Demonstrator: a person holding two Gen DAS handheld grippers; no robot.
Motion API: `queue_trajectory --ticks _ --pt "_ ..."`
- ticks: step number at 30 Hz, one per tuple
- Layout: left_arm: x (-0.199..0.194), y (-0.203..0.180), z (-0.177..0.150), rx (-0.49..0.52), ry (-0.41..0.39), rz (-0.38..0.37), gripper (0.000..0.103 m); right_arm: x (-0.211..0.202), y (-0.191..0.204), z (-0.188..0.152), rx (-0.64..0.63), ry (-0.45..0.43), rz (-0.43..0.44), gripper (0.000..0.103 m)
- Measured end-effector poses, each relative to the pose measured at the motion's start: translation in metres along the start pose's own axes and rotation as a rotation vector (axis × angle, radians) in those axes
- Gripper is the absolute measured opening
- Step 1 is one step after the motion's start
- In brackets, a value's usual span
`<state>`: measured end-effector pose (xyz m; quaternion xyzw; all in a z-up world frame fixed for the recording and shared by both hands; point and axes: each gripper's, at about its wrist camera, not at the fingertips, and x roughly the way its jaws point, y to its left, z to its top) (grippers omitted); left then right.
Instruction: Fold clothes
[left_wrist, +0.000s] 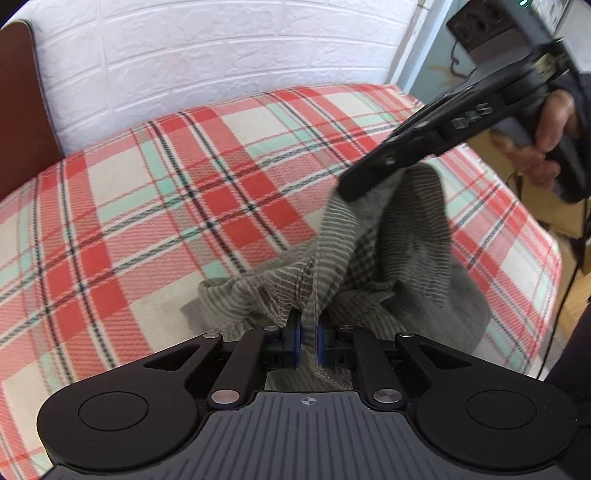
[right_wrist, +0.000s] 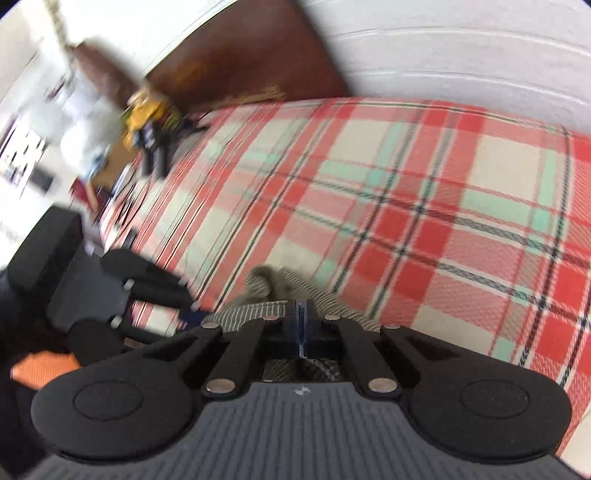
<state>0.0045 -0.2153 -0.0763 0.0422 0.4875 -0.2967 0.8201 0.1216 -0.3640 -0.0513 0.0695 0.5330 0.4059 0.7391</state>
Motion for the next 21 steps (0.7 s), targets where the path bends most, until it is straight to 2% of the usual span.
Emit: queue_trajectory --ticks 4,8,11,13,14,17,19,21 --pt "0.006 0.006 0.003 -0.048 -0.004 -0.068 0.004 0.013 -0.016 -0.005 0.113 -0.026 -0.058 0.002" --pt "0.01 0.015 0.003 -0.13 -0.012 -0.114 0.004 0.033 -0.028 -0.014 0.201 -0.025 -0.071 0.002" --pt "0.011 0.024 0.0 -0.19 -0.017 -0.122 0.004 0.03 -0.023 -0.016 0.185 -0.045 -0.077 0.005" --pt "0.01 0.028 -0.001 -0.223 -0.023 -0.125 0.005 0.015 -0.014 -0.013 0.119 -0.066 -0.089 0.011" --pt "0.01 0.03 -0.001 -0.232 -0.026 -0.125 0.006 0.007 -0.008 -0.011 0.071 -0.073 -0.101 0.019" --pt "0.009 0.033 -0.001 -0.253 -0.034 -0.125 0.009 -0.011 0.016 -0.007 -0.138 -0.062 -0.131 0.034" --pt "0.01 0.032 0.0 -0.241 -0.03 -0.123 0.011 -0.016 0.034 -0.007 -0.296 -0.034 -0.155 0.037" --pt "0.011 0.029 0.001 -0.218 -0.023 -0.118 0.017 -0.012 0.05 -0.007 -0.453 0.031 -0.163 0.038"
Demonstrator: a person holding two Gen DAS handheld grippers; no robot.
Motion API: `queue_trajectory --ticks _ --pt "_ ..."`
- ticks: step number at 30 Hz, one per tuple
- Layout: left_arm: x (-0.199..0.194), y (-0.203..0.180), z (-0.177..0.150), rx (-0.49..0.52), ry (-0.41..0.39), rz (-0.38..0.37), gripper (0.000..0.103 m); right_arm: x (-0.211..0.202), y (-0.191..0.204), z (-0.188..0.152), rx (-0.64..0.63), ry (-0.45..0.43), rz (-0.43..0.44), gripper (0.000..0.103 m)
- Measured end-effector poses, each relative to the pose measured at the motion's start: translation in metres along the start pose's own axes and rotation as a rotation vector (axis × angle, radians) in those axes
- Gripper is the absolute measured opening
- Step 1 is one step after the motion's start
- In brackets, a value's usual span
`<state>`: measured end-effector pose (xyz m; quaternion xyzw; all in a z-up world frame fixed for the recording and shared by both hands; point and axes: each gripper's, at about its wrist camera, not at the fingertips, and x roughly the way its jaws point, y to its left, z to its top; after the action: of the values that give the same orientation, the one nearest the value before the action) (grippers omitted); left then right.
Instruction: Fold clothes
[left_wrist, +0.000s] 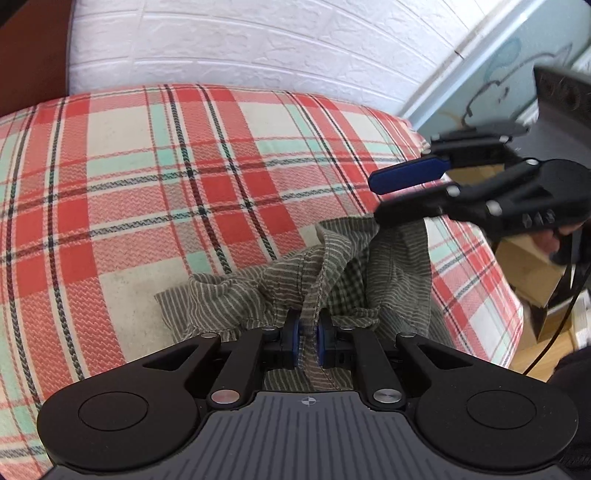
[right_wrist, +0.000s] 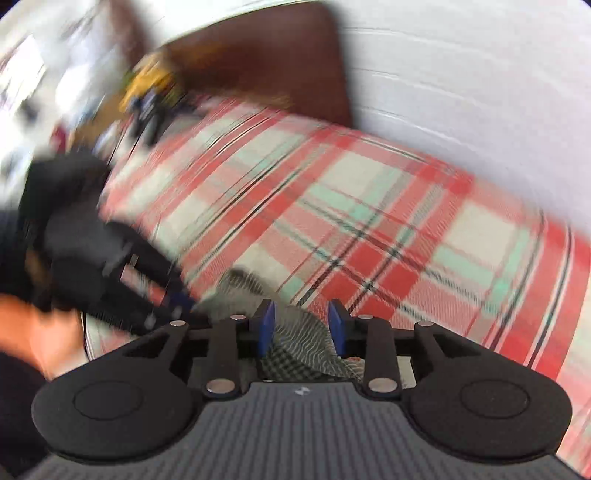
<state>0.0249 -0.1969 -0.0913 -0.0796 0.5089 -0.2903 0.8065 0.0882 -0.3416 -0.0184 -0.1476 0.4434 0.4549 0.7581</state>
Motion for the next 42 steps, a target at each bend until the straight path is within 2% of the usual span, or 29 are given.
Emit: queue_trajectory --ticks 2,5,9,13,14,15,16,17,18,20,21,24,25,26,27,28,33,35,37,38,39,40,41,42 --pt "0.001 -0.004 0.0 0.03 0.01 0.007 0.02 0.007 0.014 0.008 -0.155 0.063 0.014 0.041" --pt "0.002 -0.01 0.0 0.073 0.023 0.024 0.023 0.019 0.026 0.02 -0.314 0.143 0.05 0.042" --pt "0.0 -0.014 -0.002 0.105 0.031 0.042 0.029 0.034 0.034 0.035 -0.456 0.216 0.092 0.042" --pt "-0.001 -0.015 -0.005 0.117 0.034 0.059 0.029 0.053 0.036 0.041 -0.509 0.278 0.13 0.042" --pt "-0.002 -0.014 -0.005 0.115 0.03 0.063 0.029 0.057 0.035 0.042 -0.505 0.295 0.144 0.041" --pt "-0.002 -0.012 -0.005 0.11 0.027 0.066 0.029 0.06 0.034 0.043 -0.493 0.313 0.16 0.024" --pt "-0.002 -0.01 -0.006 0.101 0.023 0.065 0.028 0.063 0.031 0.044 -0.462 0.334 0.186 0.013" --pt "-0.003 -0.008 -0.006 0.091 0.02 0.062 0.024 0.064 0.027 0.045 -0.418 0.35 0.212 0.006" --pt "-0.004 -0.005 -0.006 0.078 0.017 0.052 0.014 0.066 0.021 0.046 -0.362 0.351 0.229 0.006" --pt "-0.008 0.001 -0.007 0.051 0.009 0.029 0.004 0.068 0.006 0.047 -0.238 0.343 0.255 0.005" --pt "-0.01 0.003 -0.007 0.038 0.004 0.016 0.001 0.069 -0.002 0.048 -0.175 0.338 0.268 0.005" --pt "-0.022 0.008 -0.006 -0.005 -0.042 0.016 0.001 0.071 -0.023 0.049 -0.009 0.305 0.277 0.005" --pt "-0.026 0.008 -0.006 -0.013 -0.06 0.04 0.007 0.072 -0.025 0.048 0.013 0.301 0.28 0.005" --pt "-0.028 0.004 -0.005 -0.013 -0.078 0.075 0.028 0.072 -0.027 0.047 0.035 0.297 0.283 0.005" --pt "-0.031 0.001 -0.004 -0.014 -0.095 0.11 0.042 0.072 -0.029 0.046 0.056 0.293 0.286 0.005" --pt "-0.033 -0.002 -0.004 -0.014 -0.113 0.145 0.048 0.072 -0.03 0.046 0.074 0.291 0.29 0.005" --pt "-0.028 -0.017 -0.001 0.013 -0.171 0.238 0.065 0.07 -0.03 0.045 0.103 0.285 0.304 0.005" --pt "-0.023 -0.02 0.001 0.021 -0.18 0.261 0.065 0.07 -0.03 0.045 0.097 0.293 0.315 0.005" --pt "-0.021 -0.018 0.004 0.025 -0.184 0.228 0.061 0.069 -0.03 0.045 0.096 0.297 0.321 0.005" --pt "-0.019 -0.017 0.007 0.025 -0.167 0.186 0.04 0.068 -0.03 0.046 0.095 0.299 0.322 0.005" --pt "-0.016 -0.015 0.009 0.023 -0.148 0.147 0.022 0.067 -0.03 0.046 0.093 0.301 0.321 0.005" --pt "-0.014 -0.012 0.01 0.018 -0.129 0.117 0.022 0.067 -0.031 0.047 0.089 0.303 0.316 0.005" --pt "-0.013 -0.01 0.01 0.017 -0.119 0.092 0.011 0.066 -0.032 0.047 0.086 0.301 0.31 0.005" --pt "-0.012 -0.007 0.01 0.01 -0.109 0.064 0.007 0.064 -0.033 0.048 0.088 0.295 0.307 0.005"
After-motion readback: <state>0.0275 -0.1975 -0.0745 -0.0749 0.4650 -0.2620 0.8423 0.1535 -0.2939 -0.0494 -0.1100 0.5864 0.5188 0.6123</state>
